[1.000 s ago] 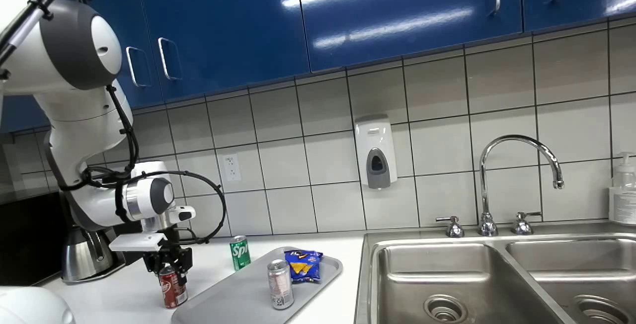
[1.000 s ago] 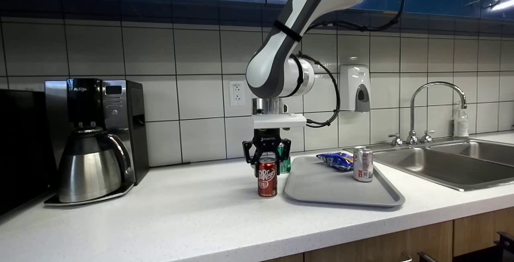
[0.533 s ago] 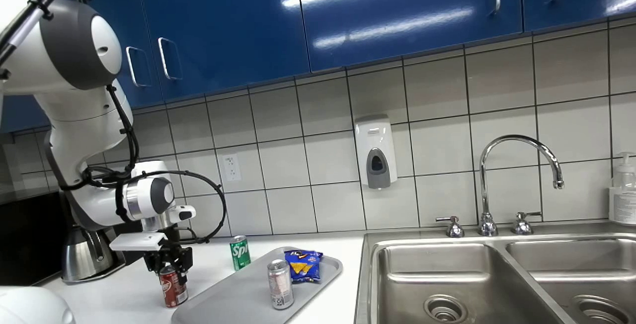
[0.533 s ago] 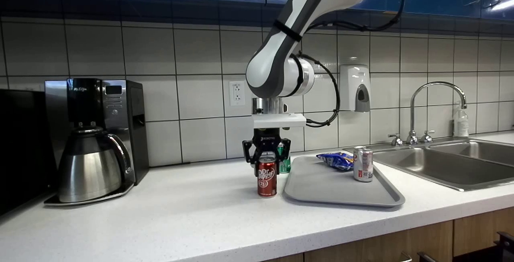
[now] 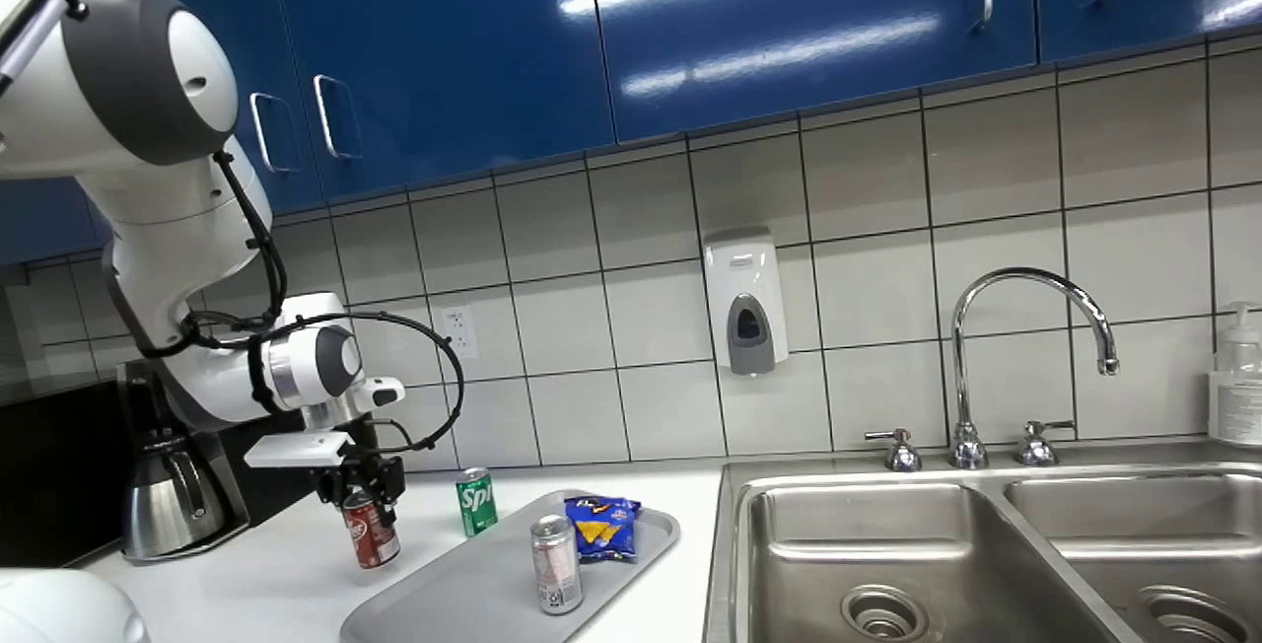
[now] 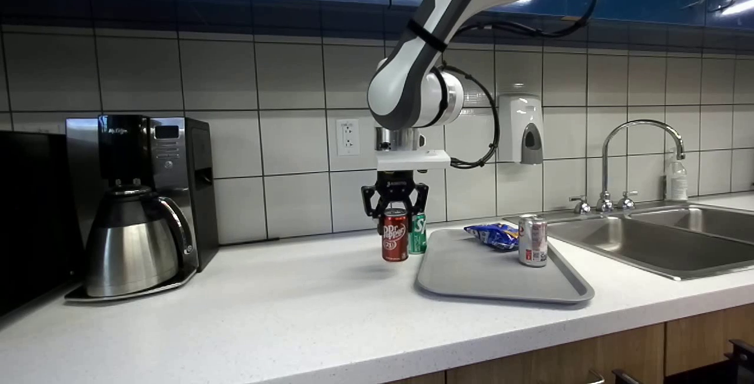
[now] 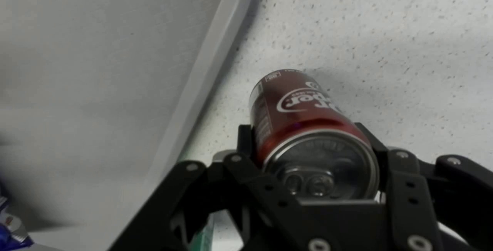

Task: Move the cans to the tray

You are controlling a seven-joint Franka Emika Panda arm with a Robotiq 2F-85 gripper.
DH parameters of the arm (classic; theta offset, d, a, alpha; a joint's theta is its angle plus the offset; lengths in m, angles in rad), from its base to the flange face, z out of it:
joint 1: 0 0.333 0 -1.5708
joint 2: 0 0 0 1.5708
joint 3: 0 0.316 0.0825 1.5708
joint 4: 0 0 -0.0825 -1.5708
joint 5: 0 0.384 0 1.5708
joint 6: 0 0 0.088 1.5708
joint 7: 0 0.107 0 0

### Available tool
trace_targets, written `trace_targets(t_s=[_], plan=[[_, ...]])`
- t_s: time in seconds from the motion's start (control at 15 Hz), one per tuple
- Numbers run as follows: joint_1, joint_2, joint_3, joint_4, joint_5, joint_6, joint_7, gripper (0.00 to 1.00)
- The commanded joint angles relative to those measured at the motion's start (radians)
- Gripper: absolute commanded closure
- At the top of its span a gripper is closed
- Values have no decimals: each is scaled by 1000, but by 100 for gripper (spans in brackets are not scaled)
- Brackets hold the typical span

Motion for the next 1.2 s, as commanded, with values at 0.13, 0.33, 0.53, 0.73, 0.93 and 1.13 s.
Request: trace_targets(t_s=[0.13, 0.33, 0.53, 0.73, 0.93, 1.13], plan=[[-9, -54, -62, -13, -80, -27, 20, 62], [-13, -74, -80, -30, -100, -37, 22, 62], [-14, -106, -81, -58, -109, -57, 23, 62], [-16, -134, -80, -85, -124, -87, 36, 62], [-25, -152, -80, -108, -142, -105, 51, 62], [-41, -146, -84, -122, -158, -107, 66, 62]])
